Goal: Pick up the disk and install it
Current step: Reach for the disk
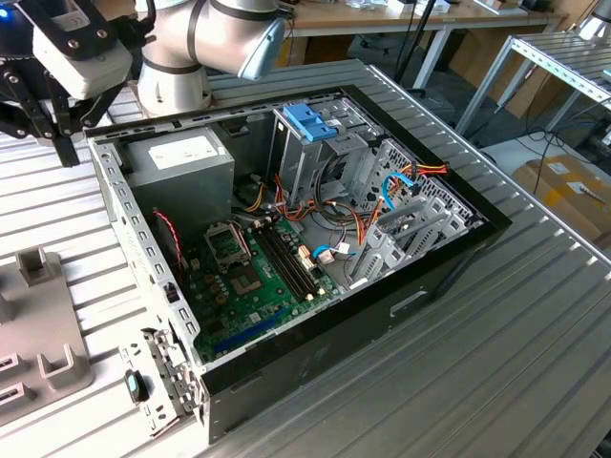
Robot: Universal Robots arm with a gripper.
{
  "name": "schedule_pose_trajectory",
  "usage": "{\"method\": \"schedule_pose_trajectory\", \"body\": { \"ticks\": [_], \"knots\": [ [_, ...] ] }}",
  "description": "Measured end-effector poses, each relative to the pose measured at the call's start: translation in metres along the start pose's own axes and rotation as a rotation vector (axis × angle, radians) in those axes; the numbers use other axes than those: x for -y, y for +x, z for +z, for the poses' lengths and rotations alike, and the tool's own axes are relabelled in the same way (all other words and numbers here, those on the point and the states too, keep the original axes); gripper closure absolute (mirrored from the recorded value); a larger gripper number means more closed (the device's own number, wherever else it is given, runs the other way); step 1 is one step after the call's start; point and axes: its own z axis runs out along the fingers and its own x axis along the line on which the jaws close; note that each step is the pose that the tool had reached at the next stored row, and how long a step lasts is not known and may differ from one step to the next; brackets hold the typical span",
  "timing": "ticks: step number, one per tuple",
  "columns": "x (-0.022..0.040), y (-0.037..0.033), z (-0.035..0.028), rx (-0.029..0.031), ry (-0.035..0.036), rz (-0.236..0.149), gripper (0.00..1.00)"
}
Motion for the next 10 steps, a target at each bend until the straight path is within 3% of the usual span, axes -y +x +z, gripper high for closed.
{"method": "schedule_pose_trajectory", "body": {
  "ticks": [10],
  "knots": [
    [0.0016, 0.0219, -0.0003, 0.0000, 0.0001, 0.000, 0.89]
  ]
}}
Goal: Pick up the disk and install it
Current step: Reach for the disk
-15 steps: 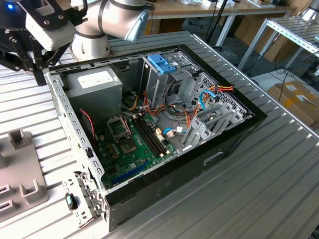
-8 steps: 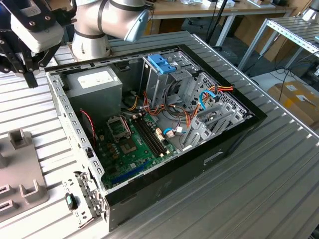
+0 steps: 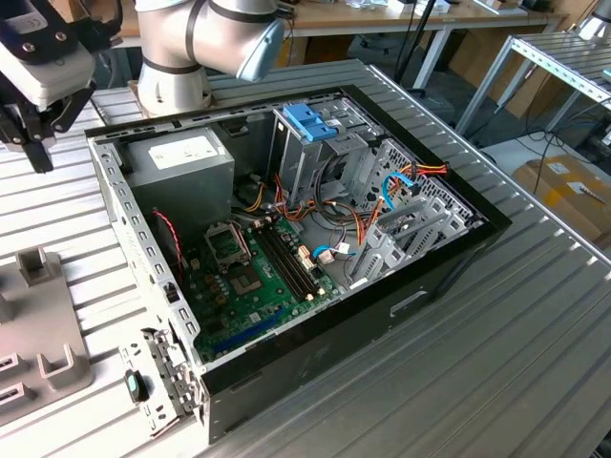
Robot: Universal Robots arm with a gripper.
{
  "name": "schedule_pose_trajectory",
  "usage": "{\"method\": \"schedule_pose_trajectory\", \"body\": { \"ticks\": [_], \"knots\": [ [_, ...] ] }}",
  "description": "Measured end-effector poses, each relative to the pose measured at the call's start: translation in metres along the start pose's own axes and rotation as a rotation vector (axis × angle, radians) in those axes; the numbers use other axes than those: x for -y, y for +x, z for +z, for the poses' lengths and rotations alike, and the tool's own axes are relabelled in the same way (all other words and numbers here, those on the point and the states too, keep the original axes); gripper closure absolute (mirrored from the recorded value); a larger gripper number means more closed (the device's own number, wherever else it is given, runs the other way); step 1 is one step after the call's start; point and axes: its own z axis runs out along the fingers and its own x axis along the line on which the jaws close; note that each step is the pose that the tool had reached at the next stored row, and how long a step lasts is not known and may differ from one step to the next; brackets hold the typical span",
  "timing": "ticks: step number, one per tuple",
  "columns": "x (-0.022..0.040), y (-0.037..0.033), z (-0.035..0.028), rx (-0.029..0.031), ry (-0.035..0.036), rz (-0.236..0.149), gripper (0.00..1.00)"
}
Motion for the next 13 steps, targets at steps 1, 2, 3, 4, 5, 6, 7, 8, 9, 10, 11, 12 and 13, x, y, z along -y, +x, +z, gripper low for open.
{"method": "schedule_pose_trajectory", "body": {
  "ticks": [1, 2, 3, 4, 5, 6, 7, 8, 9, 10, 11, 12, 13],
  "knots": [
    [0.0003, 0.0034, -0.0001, 0.0000, 0.0000, 0.000, 0.89],
    [0.0004, 0.0046, -0.0001, 0.0000, 0.0000, 0.000, 0.89],
    [0.0005, 0.0058, -0.0001, 0.0000, 0.0000, 0.000, 0.89],
    [0.0006, 0.0082, -0.0001, 0.0000, 0.0000, 0.000, 0.89],
    [0.0008, 0.0099, -0.0001, 0.0000, 0.0000, 0.000, 0.89],
    [0.0009, 0.0115, -0.0001, 0.0000, 0.0000, 0.000, 0.89],
    [0.0010, 0.0130, -0.0002, 0.0000, 0.0000, 0.000, 0.89],
    [0.0011, 0.0145, -0.0002, 0.0000, 0.0000, 0.000, 0.89],
    [0.0013, 0.0169, -0.0002, 0.0000, -0.0001, 0.000, 0.89],
    [0.0015, 0.0199, -0.0002, 0.0000, 0.0000, 0.000, 0.89],
    [0.0017, 0.0215, -0.0002, 0.0000, -0.0001, 0.000, 0.89],
    [0.0018, 0.0232, -0.0002, 0.0001, 0.0000, 0.000, 0.89],
    [0.0019, 0.0258, -0.0003, 0.0000, 0.0000, 0.000, 0.89]
  ]
}}
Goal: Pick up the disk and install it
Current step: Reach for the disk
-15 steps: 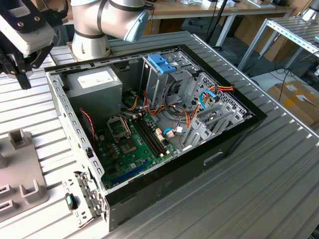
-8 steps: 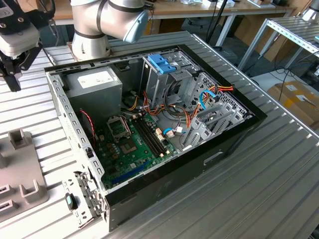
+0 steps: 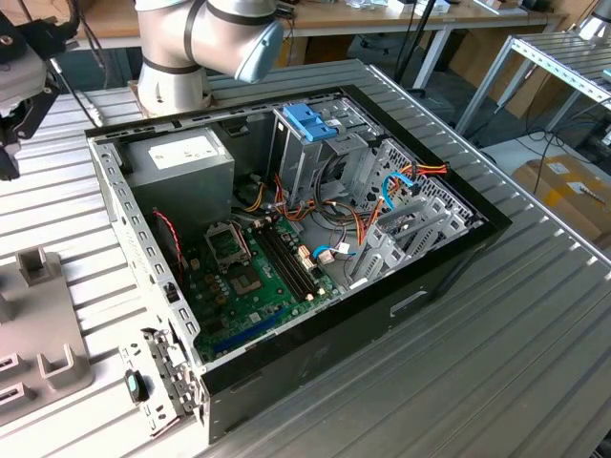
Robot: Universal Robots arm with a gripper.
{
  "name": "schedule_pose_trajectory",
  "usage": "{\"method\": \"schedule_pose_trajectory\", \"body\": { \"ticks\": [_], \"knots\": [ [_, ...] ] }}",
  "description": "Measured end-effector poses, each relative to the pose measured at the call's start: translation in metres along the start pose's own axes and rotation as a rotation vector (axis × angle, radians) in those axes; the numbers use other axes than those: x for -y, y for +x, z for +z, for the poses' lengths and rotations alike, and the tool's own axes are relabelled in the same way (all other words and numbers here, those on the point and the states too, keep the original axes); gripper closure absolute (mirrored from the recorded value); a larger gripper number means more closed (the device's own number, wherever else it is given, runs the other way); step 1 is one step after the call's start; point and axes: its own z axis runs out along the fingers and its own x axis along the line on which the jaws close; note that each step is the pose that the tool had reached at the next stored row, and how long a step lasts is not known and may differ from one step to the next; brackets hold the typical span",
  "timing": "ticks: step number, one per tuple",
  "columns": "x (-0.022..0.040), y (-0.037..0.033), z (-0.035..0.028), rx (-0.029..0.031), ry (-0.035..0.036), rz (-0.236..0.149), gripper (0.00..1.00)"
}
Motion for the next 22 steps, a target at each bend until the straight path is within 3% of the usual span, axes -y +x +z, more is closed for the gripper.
{"method": "schedule_pose_trajectory", "body": {
  "ticks": [17, 22],
  "knots": [
    [0.0026, 0.0334, -0.0001, 0.0000, 0.0000, 0.000, 0.89],
    [0.0031, 0.0404, -0.0001, -0.0001, 0.0000, 0.000, 0.89]
  ]
}}
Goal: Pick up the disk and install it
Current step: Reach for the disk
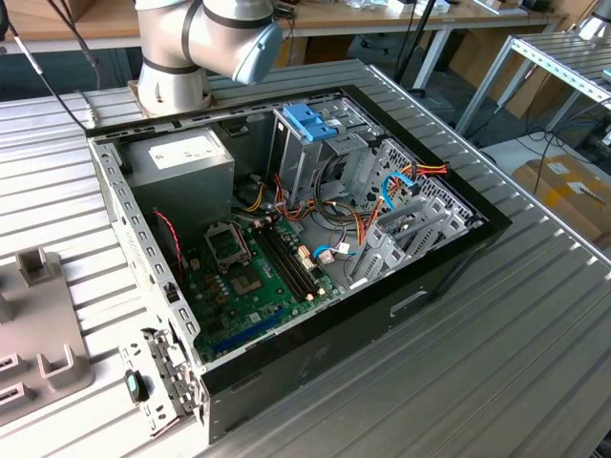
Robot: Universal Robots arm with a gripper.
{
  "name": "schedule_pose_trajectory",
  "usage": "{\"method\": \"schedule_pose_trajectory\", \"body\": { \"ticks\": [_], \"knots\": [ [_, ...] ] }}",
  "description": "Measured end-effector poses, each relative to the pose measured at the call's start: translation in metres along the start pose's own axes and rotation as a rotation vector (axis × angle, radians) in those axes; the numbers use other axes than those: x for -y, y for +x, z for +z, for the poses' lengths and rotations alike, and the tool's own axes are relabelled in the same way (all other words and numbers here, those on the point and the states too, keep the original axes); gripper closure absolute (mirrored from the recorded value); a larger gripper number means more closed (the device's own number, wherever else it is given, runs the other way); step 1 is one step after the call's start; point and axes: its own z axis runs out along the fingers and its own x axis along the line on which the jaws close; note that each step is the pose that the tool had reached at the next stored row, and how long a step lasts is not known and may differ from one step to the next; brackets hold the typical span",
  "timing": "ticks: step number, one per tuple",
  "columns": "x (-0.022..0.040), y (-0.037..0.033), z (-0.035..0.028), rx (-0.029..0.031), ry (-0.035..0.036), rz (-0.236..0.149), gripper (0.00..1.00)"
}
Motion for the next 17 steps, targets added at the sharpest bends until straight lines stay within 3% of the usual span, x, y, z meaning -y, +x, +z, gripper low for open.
{"method": "schedule_pose_trajectory", "body": {
  "ticks": [6, 17],
  "knots": [
    [0.0008, 0.0103, 0.0000, 0.0000, 0.0000, 0.000, 0.89],
    [0.0008, 0.0107, 0.0000, 0.0001, 0.0000, 0.000, 0.89]
  ]
}}
